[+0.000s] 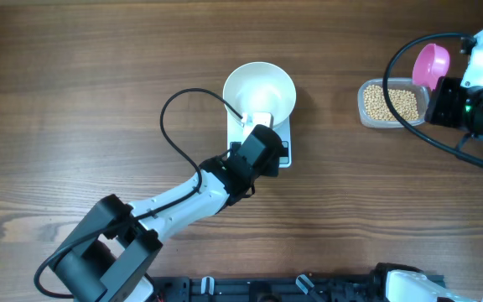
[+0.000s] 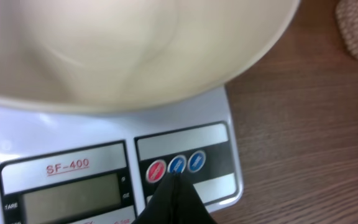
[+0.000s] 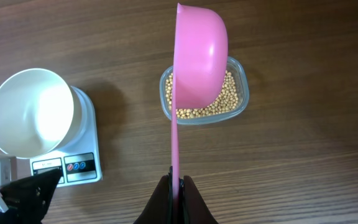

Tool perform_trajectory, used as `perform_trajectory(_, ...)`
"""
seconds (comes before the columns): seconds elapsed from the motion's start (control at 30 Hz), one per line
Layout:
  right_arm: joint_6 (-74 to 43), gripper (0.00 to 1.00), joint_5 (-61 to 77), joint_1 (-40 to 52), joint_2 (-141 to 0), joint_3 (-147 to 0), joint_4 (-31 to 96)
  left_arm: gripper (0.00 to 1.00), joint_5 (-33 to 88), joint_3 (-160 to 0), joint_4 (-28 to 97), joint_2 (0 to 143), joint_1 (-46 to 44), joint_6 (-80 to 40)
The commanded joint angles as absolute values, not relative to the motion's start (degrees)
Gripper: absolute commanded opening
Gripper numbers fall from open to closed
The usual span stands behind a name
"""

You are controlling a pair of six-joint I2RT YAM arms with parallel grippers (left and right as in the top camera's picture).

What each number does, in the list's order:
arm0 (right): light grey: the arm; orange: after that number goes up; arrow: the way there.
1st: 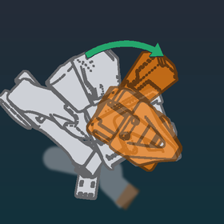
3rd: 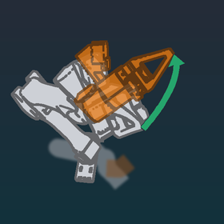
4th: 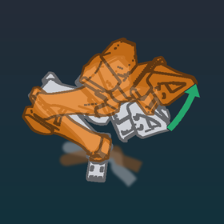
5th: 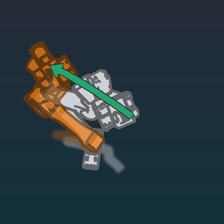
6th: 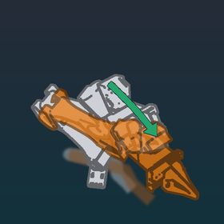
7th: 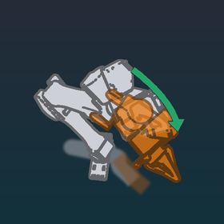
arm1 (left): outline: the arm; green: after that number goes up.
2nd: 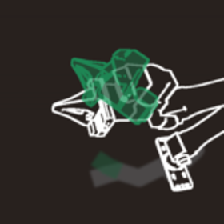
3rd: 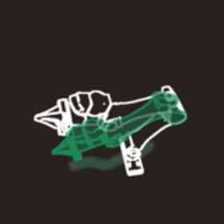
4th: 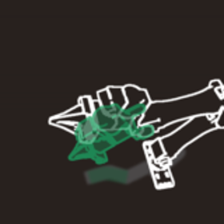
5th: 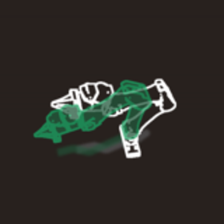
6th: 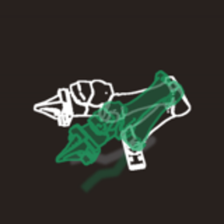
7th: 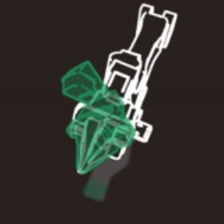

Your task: Scoop item into bowl and weigh 150g on scale

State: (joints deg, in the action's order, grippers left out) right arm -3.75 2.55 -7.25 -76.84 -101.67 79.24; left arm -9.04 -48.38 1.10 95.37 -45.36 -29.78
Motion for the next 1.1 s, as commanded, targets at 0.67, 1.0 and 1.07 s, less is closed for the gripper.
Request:
perform_trajectory(0.67,-3.0,0.05,3.0,-7.4,-76.9,-102.7,79.5,0.04,-1.6,-38.4,-3.7,87.7,-45.1,-27.4)
perform_trajectory(1.0,-3.0,0.04,3.0,-7.4,-76.9,-102.7,79.6,0.04,-9.1,-38.4,-9.4,93.1,-45.1,-27.4)
perform_trajectory(1.07,-3.0,0.04,3.0,-7.4,-76.9,-102.7,79.6,0.04,-9.5,-38.4,-10.0,93.3,-45.1,-27.4)
